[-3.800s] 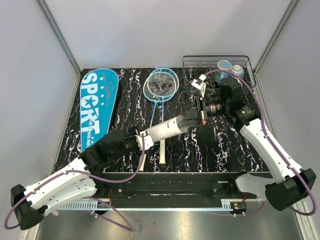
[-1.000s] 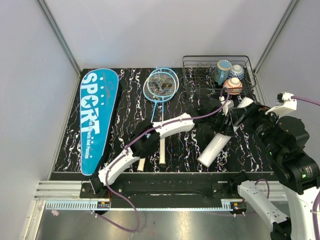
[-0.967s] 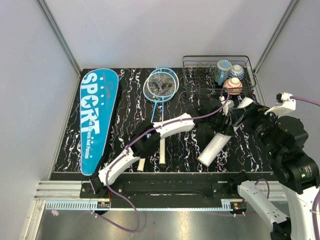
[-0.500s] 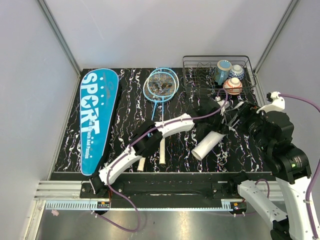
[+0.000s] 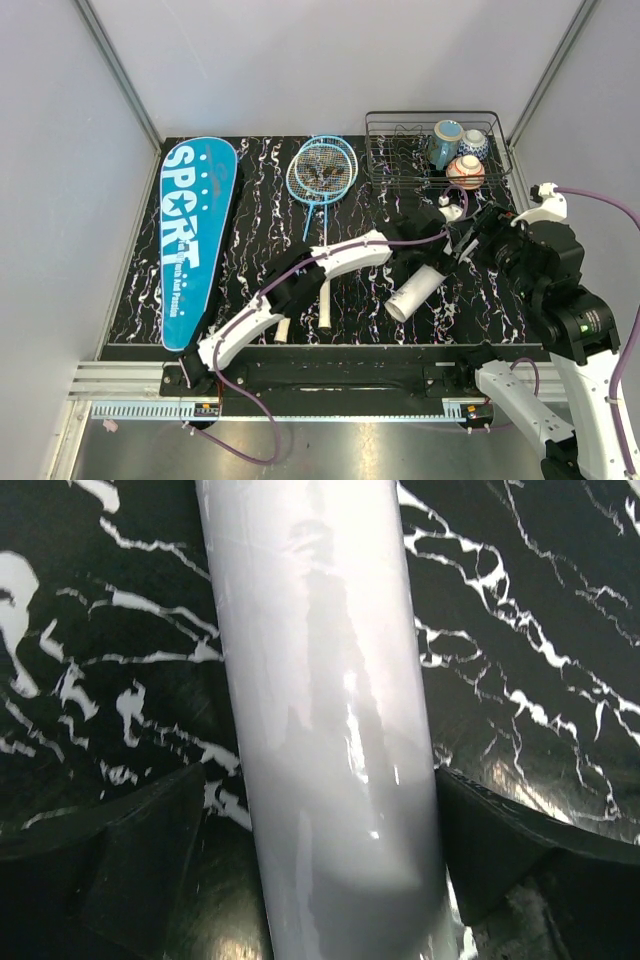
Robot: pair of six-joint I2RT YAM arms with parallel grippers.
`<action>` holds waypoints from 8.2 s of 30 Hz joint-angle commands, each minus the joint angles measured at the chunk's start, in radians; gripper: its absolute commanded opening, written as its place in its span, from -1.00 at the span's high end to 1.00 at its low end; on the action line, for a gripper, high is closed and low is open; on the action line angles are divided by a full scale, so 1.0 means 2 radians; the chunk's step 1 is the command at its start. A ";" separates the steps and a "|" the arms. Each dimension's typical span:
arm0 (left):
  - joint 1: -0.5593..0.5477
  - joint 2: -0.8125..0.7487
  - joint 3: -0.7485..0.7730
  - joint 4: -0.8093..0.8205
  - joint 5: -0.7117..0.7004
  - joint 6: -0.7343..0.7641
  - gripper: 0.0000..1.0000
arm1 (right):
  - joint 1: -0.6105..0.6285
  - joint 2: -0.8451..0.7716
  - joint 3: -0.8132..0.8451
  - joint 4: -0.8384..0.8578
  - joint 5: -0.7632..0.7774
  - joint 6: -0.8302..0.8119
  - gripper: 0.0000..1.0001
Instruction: Pack up the badminton gear
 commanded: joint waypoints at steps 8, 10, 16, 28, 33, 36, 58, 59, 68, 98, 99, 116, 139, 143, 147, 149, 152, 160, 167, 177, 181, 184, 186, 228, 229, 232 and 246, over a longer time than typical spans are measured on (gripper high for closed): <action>0.017 -0.332 -0.198 -0.034 -0.024 0.042 -0.98 | 0.000 0.017 -0.022 0.043 0.017 -0.010 -0.66; 0.033 -0.430 -0.284 -0.038 -0.027 0.047 -0.93 | 0.000 0.028 -0.028 0.061 0.011 -0.012 -0.66; 0.172 -0.646 -0.475 -0.141 -0.079 0.030 -0.92 | 0.000 0.107 -0.048 0.106 -0.089 -0.013 -0.66; 0.465 -0.641 -0.595 -0.231 -0.203 0.026 -0.72 | 0.228 0.412 0.002 0.265 -0.189 0.020 -0.61; 0.480 -0.528 -0.554 -0.193 -0.229 0.032 -0.55 | 0.266 0.521 0.039 0.310 -0.214 0.030 -0.13; 0.485 -0.442 -0.500 -0.208 -0.220 0.044 -0.54 | 0.288 0.572 0.055 0.333 -0.224 0.033 0.11; 0.486 -0.478 -0.478 -0.199 -0.096 0.070 1.00 | 0.315 0.678 0.134 0.307 -0.227 -0.021 0.05; 0.487 -0.497 -0.478 -0.199 -0.066 0.068 1.00 | 0.299 0.674 0.133 0.308 -0.234 -0.019 0.00; 0.494 -0.610 -0.549 -0.122 0.023 0.066 1.00 | 0.212 0.671 0.133 0.417 -0.323 0.046 -0.47; 0.497 -0.671 -0.627 -0.028 0.102 0.013 1.00 | 0.207 0.572 -0.025 0.507 -0.302 0.151 -0.57; 0.498 -0.670 -0.628 -0.027 0.105 0.012 1.00 | 0.207 0.575 -0.028 0.515 -0.300 0.162 -0.56; 0.498 -0.662 -0.631 -0.020 0.126 0.005 1.00 | 0.207 0.661 -0.020 0.570 -0.329 0.240 0.03; 0.498 -0.653 -0.632 -0.017 0.134 0.003 1.00 | 0.207 0.638 -0.061 0.574 -0.332 0.202 -0.11; 0.498 -0.652 -0.633 -0.016 0.137 0.002 1.00 | 0.207 0.650 -0.055 0.591 -0.340 0.226 0.05; 0.498 -0.653 -0.633 -0.016 0.138 0.002 1.00 | 0.214 0.654 -0.061 0.599 -0.345 0.238 0.09; 0.499 -0.654 -0.634 -0.015 0.138 0.002 1.00 | 0.216 0.650 -0.067 0.601 -0.344 0.238 0.08; 0.498 -0.652 -0.634 -0.014 0.140 0.000 1.00 | 0.220 0.652 -0.069 0.605 -0.346 0.247 0.07; 0.498 -0.651 -0.634 -0.013 0.140 0.000 1.00 | 0.229 0.648 -0.088 0.617 -0.346 0.269 0.09; 0.498 -0.646 -0.634 -0.013 0.147 -0.002 1.00 | 0.230 0.612 -0.116 0.596 -0.336 0.251 0.01; 0.497 -0.647 -0.635 -0.011 0.150 -0.003 1.00 | 0.256 0.624 -0.120 0.637 -0.353 0.283 -0.07; 0.497 -0.649 -0.636 -0.011 0.150 -0.003 1.00 | 0.266 0.635 -0.111 0.653 -0.357 0.300 -0.02; 0.497 -0.648 -0.637 -0.011 0.153 -0.004 1.00 | 0.268 0.647 -0.103 0.665 -0.356 0.319 0.03; 0.498 -0.647 -0.636 -0.009 0.155 -0.004 1.00 | 0.268 0.658 -0.097 0.693 -0.367 0.342 0.06; 0.478 -0.795 -0.762 0.009 0.250 -0.067 -0.31 | 0.253 0.596 0.126 0.532 -0.298 0.224 0.99; 0.475 -0.792 -0.761 0.017 0.252 -0.070 -0.27 | 0.253 0.597 0.127 0.532 -0.301 0.224 0.98; 0.461 -0.773 -0.744 0.014 0.261 -0.066 -0.12 | 0.252 0.591 0.123 0.532 -0.291 0.225 0.97; 0.459 -0.881 -0.808 -0.039 0.209 -0.046 -0.17 | 0.236 0.591 0.115 0.522 -0.290 0.222 0.96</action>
